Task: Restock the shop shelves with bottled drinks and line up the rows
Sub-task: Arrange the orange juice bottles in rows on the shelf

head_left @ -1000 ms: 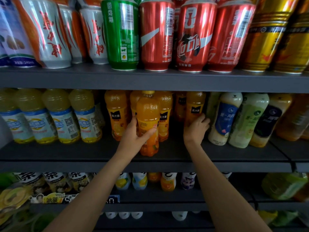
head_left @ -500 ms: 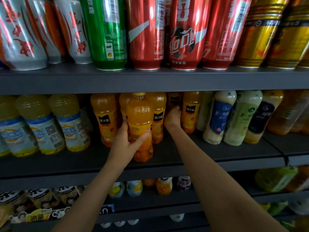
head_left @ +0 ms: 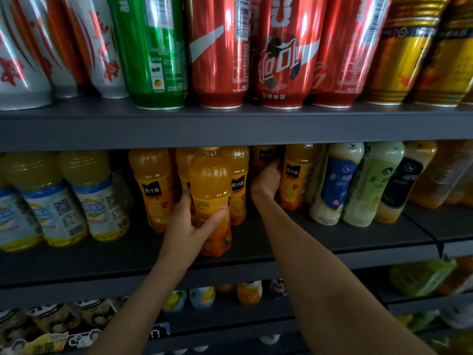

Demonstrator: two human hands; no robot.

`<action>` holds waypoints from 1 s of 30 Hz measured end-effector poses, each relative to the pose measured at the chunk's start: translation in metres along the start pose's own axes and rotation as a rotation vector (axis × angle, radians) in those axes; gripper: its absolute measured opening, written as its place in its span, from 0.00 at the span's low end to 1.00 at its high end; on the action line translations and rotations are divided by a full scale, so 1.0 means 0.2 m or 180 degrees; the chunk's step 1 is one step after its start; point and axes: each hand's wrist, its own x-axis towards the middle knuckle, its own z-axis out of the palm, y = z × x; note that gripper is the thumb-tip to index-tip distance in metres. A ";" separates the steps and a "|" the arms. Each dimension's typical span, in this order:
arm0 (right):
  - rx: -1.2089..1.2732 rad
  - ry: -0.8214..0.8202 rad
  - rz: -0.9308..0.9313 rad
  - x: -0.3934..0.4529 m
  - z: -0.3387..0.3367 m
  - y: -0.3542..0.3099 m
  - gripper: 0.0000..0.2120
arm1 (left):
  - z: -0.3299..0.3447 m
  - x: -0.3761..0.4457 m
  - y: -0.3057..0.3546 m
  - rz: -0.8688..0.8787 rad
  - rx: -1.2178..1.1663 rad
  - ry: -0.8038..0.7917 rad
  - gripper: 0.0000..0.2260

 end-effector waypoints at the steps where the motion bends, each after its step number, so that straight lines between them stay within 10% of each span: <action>1: 0.0059 0.0005 0.0013 0.00 0.00 0.00 0.23 | 0.00 0.00 0.00 0.0000 0.0000 0.0001 0.31; 30: 0.0313 -0.0122 -0.0298 -0.10 -0.02 0.04 0.21 | 0.00 0.00 -0.01 0.0035 0.0081 0.0016 0.26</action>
